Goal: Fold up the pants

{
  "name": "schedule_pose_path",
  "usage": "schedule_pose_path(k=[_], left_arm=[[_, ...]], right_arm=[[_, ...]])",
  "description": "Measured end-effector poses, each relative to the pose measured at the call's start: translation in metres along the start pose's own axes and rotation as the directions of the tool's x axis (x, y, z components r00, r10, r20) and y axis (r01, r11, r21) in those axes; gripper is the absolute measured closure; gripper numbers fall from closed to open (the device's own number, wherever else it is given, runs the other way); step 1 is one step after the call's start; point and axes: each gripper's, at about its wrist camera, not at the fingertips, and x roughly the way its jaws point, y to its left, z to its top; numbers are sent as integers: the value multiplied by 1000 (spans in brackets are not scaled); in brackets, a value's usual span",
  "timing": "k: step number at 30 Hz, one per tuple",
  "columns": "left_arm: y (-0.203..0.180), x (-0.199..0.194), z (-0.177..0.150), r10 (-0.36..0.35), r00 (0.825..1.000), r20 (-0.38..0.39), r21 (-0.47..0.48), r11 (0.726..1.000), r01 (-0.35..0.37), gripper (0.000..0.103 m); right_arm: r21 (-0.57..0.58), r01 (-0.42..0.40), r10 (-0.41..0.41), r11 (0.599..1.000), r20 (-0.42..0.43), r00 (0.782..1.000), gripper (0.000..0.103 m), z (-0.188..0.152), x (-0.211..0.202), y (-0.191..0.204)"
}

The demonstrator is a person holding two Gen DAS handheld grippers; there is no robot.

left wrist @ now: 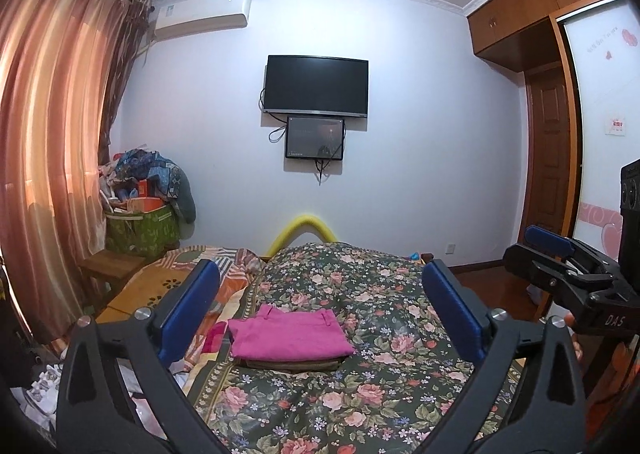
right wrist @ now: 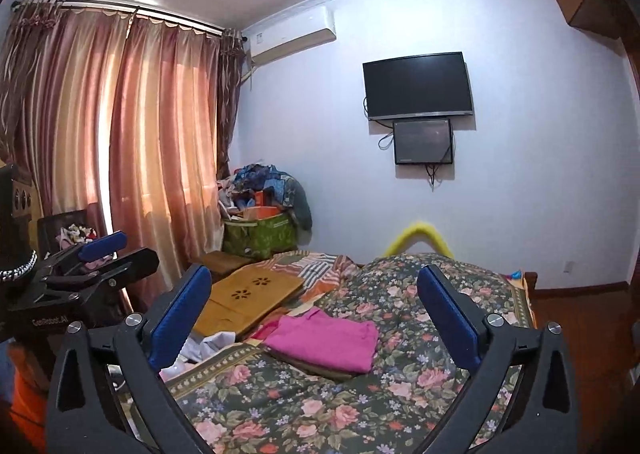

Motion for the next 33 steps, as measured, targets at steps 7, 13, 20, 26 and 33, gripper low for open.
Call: schedule_pose_path(k=[7,13,20,26,33], left_arm=[[2,4,-2,-11,1000,-17,-15,1000,11,0],[-1,7,-7,-8,1000,-25,-3,1000,8,0],[-2,8,-8,-13,1000,-27,-3,1000,13,0],[-3,7,-6,-21,999,-31,1,1000,21,0],[-1,8,-6,-32,999,-33,5,999,32,0]], right_arm=[[-4,8,-8,1000,-9,1000,1,-4,-3,1],[-1,12,-12,1000,-13,1000,1,-3,-5,-1],[3,21,-21,1000,-15,1000,0,-3,-7,-3],[8,21,-21,1000,-21,1000,0,-3,-8,-4],[6,21,-21,1000,-21,1000,0,-3,-8,-5]])
